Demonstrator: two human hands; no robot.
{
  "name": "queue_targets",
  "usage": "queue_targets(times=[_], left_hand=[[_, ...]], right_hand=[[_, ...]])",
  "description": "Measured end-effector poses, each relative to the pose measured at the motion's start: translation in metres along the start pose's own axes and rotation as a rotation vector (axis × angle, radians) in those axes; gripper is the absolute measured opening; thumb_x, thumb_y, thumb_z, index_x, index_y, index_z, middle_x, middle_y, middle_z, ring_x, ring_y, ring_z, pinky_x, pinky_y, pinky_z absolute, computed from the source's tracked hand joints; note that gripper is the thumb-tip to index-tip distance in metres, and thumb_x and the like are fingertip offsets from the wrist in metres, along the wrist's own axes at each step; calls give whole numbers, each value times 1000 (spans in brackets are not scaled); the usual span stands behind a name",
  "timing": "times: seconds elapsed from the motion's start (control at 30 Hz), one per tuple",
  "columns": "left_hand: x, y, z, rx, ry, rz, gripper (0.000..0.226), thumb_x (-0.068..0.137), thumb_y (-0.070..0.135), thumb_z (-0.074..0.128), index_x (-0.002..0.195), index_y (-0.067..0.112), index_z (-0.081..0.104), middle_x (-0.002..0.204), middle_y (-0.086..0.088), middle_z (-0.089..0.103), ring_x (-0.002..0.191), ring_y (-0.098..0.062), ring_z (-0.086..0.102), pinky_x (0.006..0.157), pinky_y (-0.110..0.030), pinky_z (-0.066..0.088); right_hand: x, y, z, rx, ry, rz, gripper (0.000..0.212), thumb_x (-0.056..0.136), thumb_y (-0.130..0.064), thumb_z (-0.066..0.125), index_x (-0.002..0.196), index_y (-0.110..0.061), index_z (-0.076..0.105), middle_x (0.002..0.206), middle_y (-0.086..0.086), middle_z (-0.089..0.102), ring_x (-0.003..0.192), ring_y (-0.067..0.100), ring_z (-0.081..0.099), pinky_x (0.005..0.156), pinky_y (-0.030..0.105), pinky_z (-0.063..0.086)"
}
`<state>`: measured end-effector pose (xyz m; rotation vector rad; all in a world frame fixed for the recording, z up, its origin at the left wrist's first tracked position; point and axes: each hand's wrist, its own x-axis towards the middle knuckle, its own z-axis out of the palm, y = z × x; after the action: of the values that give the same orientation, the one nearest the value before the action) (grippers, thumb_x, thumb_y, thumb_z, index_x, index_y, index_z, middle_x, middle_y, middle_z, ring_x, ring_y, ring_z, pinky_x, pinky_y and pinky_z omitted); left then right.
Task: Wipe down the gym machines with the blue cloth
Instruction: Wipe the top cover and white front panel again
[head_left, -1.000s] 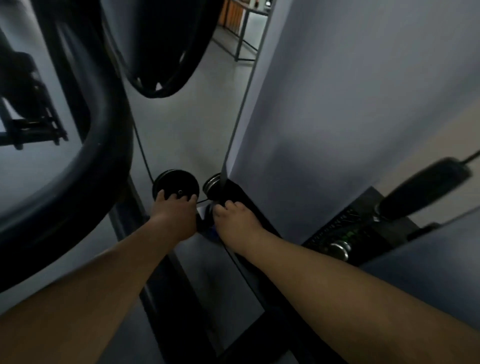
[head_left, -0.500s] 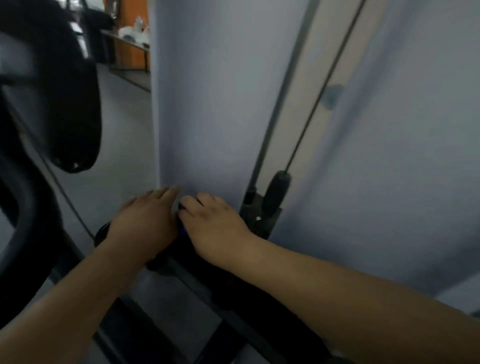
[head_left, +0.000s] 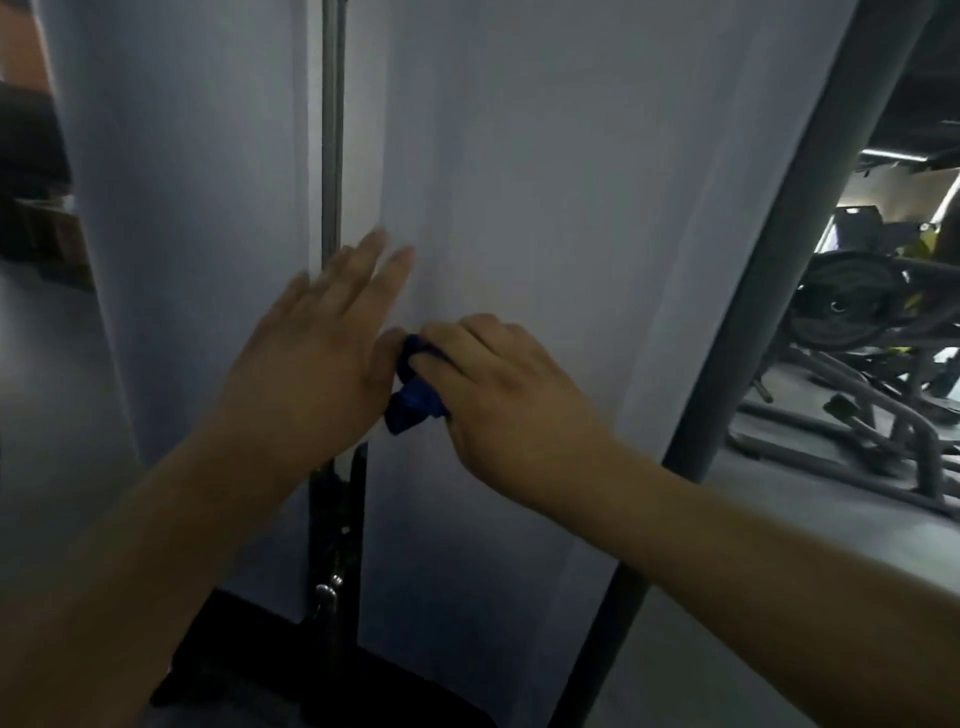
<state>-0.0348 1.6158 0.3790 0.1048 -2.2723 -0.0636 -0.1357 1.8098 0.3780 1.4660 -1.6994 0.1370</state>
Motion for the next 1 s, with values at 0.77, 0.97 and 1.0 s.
queue_targets(times=[0.77,0.97,1.0], left_hand=[[53,104,3,5,43,197,73,116,56,25,175,29,-9,183,11,-15,170,-21,-9,136,-56,17],[57,119,-7,16,62,232,71,117,55,21,175,27,-8,183,8,-13,170,-15,-7,138,-50,13],[59,124,-7,5,60,237,71,117,55,21,175,26,-8,183,7,-13,169,-15,-8,138,-49,13]], right_hand=[[-64,87,-100,-228,301,101,34,99,-18,69,132,-11,69,137,9,64,112,36,64,96,50,50],[-59,107,-98,-95,631,389,48,89,-9,77,136,-4,69,145,15,61,134,38,59,112,50,42],[-64,96,-87,-35,625,397,54,88,-6,77,141,-2,65,153,15,57,144,37,53,117,54,41]])
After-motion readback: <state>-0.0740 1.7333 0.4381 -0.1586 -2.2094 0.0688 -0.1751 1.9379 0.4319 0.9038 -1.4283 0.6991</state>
